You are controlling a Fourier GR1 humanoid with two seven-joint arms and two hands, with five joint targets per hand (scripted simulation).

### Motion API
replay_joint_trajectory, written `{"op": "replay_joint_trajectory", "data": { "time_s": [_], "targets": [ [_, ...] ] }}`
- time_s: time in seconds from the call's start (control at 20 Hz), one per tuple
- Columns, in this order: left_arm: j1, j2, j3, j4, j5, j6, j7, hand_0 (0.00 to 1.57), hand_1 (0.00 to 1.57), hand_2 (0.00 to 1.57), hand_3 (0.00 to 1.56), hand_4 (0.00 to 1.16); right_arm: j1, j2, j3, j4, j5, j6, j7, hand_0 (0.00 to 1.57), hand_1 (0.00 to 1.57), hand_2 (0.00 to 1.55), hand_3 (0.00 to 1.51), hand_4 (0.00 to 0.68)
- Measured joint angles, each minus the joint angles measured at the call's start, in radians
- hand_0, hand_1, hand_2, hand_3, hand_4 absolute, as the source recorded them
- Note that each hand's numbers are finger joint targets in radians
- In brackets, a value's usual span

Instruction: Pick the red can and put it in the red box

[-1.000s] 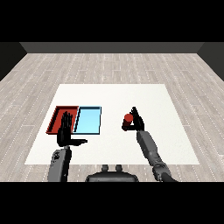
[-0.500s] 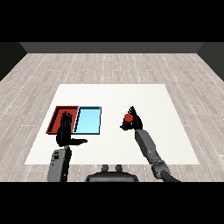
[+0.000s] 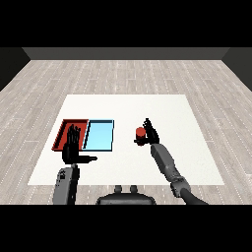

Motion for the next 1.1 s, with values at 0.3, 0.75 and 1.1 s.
{"op": "replay_joint_trajectory", "data": {
  "time_s": [0.3, 0.75, 1.1],
  "targets": [
    [0.012, 0.000, -0.005, -0.010, -0.003, -0.003, 0.004, 0.00, 0.00, 0.00, 0.00, 0.00, -0.042, 0.009, 0.024, 0.090, -0.027, -0.035, -0.028, 1.40, 1.40, 1.41, 1.37, 0.293],
    [-0.006, -0.005, -0.003, -0.003, -0.006, 0.006, 0.005, 0.00, 0.00, 0.00, 0.00, 0.00, -0.102, 0.012, 0.058, 0.172, 0.017, -0.197, -0.037, 1.54, 1.54, 1.47, 1.42, 0.575],
    [-0.019, -0.006, -0.003, 0.016, -0.009, 0.007, 0.000, 0.00, 0.00, 0.00, 0.00, 0.00, -0.098, 0.008, 0.086, 0.156, 0.047, -0.237, -0.009, 1.53, 1.53, 1.47, 1.41, 0.546]
  ]
}}
